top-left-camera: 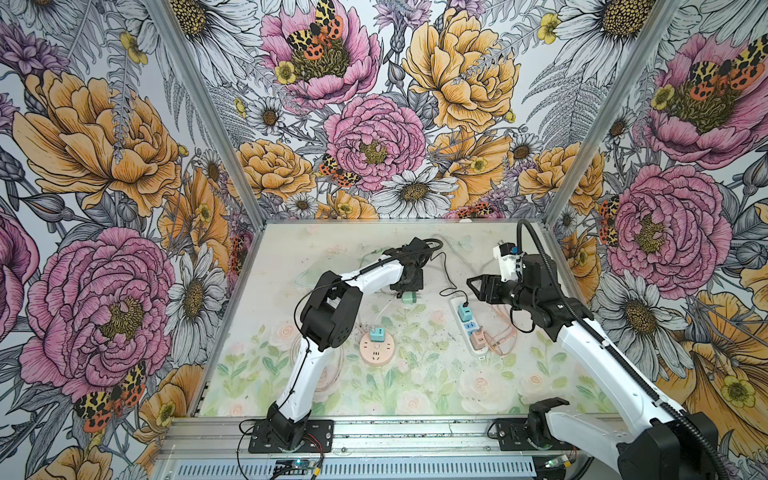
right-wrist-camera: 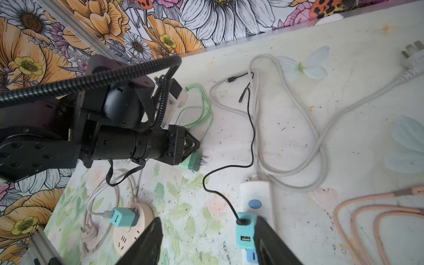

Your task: Insert the plug

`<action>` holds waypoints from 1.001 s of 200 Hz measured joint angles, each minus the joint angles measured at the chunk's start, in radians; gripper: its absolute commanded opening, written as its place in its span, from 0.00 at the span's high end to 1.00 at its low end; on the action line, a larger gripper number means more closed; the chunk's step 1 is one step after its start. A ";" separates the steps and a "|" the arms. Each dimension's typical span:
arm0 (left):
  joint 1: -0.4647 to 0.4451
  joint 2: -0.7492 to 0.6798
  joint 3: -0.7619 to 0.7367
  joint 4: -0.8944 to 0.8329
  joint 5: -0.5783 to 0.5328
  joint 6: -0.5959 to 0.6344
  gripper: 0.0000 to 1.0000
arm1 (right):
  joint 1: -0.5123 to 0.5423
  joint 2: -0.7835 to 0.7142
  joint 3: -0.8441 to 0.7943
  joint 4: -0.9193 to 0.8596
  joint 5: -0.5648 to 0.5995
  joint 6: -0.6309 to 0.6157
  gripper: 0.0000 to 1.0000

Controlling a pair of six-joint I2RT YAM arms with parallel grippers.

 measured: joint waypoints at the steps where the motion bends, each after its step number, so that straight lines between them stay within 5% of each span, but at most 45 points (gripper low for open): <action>1: 0.000 0.000 0.000 0.000 0.000 0.000 0.72 | 0.002 -0.001 0.001 0.000 0.000 0.000 0.35; 121: 0.009 -0.161 -0.212 -0.010 0.357 0.150 0.71 | 0.307 0.086 0.006 0.000 -0.005 -0.127 0.42; 200: 0.198 -0.475 -0.228 -0.024 0.417 0.199 0.70 | 0.354 0.310 -0.080 0.111 0.084 -0.233 0.29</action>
